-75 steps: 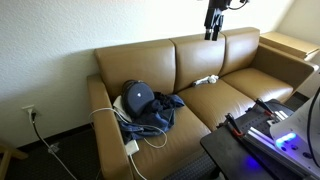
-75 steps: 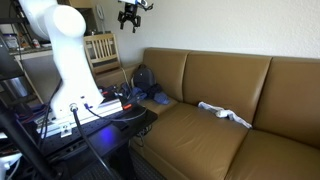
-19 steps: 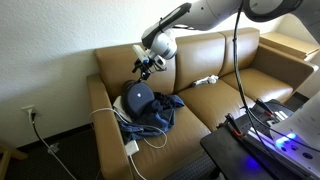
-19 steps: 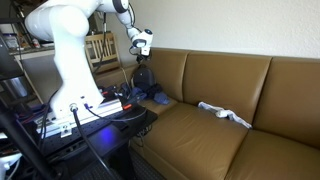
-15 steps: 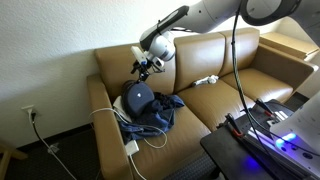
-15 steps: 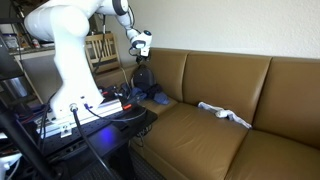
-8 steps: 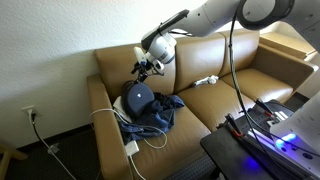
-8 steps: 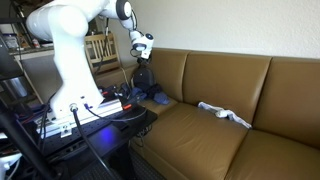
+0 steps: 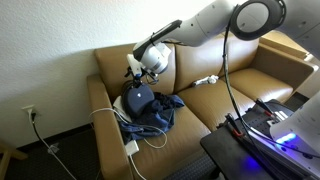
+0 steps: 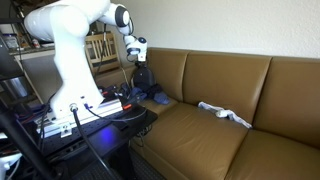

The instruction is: Move the black bag to the right then move it to the left

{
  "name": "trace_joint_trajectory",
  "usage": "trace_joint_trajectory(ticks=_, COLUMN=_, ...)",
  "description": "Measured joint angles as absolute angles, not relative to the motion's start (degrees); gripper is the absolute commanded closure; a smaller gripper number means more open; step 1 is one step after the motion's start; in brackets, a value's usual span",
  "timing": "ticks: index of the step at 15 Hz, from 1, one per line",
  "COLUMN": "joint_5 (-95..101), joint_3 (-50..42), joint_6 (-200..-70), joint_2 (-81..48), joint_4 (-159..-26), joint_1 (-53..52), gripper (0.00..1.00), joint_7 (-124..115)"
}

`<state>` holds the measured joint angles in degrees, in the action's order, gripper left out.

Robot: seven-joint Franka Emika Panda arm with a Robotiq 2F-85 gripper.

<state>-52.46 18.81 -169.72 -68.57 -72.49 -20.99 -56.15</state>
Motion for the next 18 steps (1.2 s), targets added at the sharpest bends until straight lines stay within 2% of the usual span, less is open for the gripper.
trace_joint_trajectory(ticks=11, joint_5=-41.6, joint_3=16.4, joint_6=-190.2, joint_2=-73.9, joint_4=-68.6, joint_1=-28.1, gripper=0.0, joint_7=-43.1)
trace_joint_trajectory(ticks=18, joint_5=-37.4, joint_3=16.0, joint_6=-197.1, joint_2=-78.5, joint_4=-64.4, joint_1=-28.8, gripper=0.0, joint_7=-41.0)
